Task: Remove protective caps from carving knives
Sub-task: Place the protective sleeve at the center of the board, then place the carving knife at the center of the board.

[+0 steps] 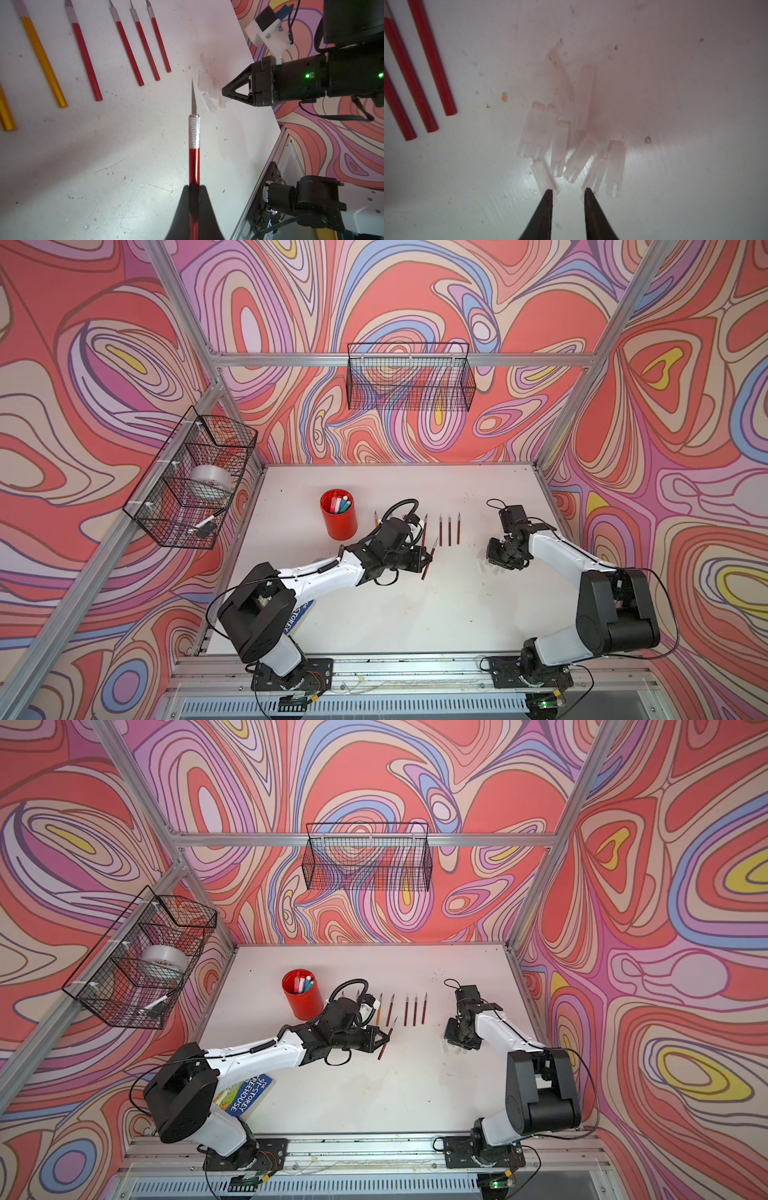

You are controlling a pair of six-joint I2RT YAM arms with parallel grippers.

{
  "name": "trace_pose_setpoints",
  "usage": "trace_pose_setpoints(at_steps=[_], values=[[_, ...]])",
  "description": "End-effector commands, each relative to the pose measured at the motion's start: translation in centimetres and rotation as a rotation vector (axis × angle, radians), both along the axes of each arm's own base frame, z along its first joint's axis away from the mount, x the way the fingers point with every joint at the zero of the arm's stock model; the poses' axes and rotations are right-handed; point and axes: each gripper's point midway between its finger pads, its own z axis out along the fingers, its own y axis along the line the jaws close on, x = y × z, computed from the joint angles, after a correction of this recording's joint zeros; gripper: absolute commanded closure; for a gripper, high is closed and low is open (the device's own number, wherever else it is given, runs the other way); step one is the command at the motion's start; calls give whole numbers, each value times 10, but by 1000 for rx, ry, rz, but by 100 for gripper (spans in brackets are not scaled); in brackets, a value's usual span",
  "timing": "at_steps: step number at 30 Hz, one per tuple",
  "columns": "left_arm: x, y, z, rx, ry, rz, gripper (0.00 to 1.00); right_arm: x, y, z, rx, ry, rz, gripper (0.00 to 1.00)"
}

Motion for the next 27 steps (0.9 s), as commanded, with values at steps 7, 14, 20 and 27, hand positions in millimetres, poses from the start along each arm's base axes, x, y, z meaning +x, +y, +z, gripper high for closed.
trace_pose_setpoints(at_steps=[7, 14, 20, 27], values=[[5, 3, 22, -19, -48, 11, 100, 23, 80, 97, 365, -256, 147, 68], [8, 0, 27, -29, -53, 13, 100, 12, 149, 143, 540, -323, 296, 64], [11, -2, 34, -39, -68, 19, 100, 4, 176, 141, 573, -298, 342, 62], [14, -2, 36, -38, -77, 22, 100, -4, 202, 122, 585, -240, 388, 62]])
